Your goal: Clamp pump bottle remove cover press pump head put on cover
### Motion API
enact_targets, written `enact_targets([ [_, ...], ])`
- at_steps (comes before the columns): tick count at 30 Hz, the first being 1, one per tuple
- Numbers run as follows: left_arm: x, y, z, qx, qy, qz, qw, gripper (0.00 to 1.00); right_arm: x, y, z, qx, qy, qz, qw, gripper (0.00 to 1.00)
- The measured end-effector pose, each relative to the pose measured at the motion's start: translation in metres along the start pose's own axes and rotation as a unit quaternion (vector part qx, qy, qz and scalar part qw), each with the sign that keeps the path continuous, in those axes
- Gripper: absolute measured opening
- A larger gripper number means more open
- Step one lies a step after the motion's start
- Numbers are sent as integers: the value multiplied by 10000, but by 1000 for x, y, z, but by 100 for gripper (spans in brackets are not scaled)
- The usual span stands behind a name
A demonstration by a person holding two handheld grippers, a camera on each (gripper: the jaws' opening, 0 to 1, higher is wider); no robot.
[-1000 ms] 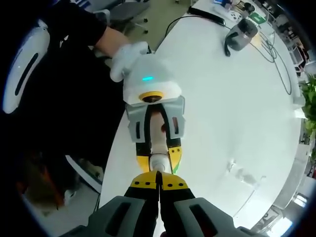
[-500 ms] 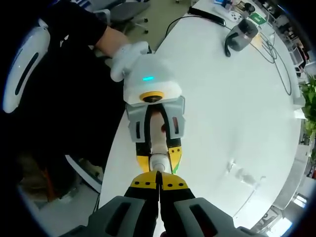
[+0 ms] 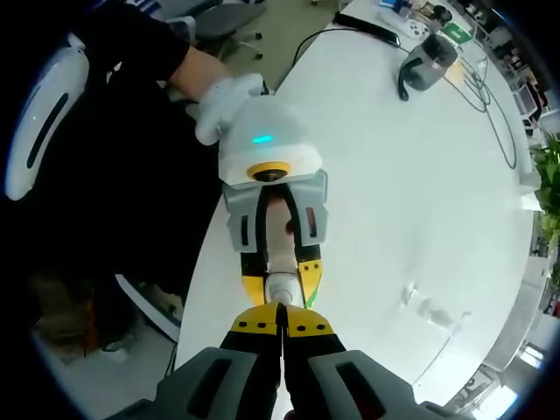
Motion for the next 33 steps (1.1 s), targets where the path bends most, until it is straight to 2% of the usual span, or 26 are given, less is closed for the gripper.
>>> enact_targets([
  [11, -2, 0, 0, 0, 2, -1, 10000, 15, 0, 0, 0, -10, -10, 1, 10000, 0],
  [25, 1, 0, 0, 0, 0, 0, 10000, 15, 0, -5, -3, -176, 66, 55, 9998, 0],
  [33, 1, 0, 0, 1, 3, 4, 10000, 15, -1, 0, 1, -12, 1, 77, 10000, 0],
])
Point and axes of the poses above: the point that each gripper's makers call its tool centre point, and the gripper's own axes: y roughly backward along the fingers, x roughly to its right, z roughly out of its underside, the point moved 10 cm from there along y, roughly backward along the fingers, and after that the axes turned 10 degrees about -z, right-handed, at the moved point
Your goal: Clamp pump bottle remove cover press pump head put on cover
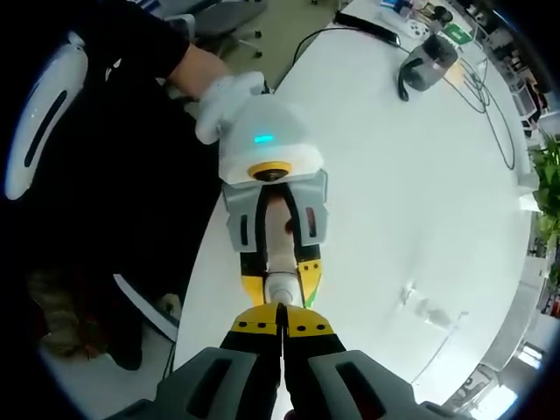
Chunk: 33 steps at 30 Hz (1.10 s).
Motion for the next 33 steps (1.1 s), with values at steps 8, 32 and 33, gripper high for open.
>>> enact_targets([
  [8, 0, 0, 0, 0, 4, 1, 10000, 15, 1, 0, 1, 70, 2, -54, 10000, 0],
  [32, -2, -1, 0, -2, 7, 5, 10000, 15, 1, 0, 1, 89, 4, -73, 9999, 0],
  [33, -2, -1, 0, -3, 7, 6, 10000, 15, 1, 0, 1, 89, 11, -71, 9999, 0],
])
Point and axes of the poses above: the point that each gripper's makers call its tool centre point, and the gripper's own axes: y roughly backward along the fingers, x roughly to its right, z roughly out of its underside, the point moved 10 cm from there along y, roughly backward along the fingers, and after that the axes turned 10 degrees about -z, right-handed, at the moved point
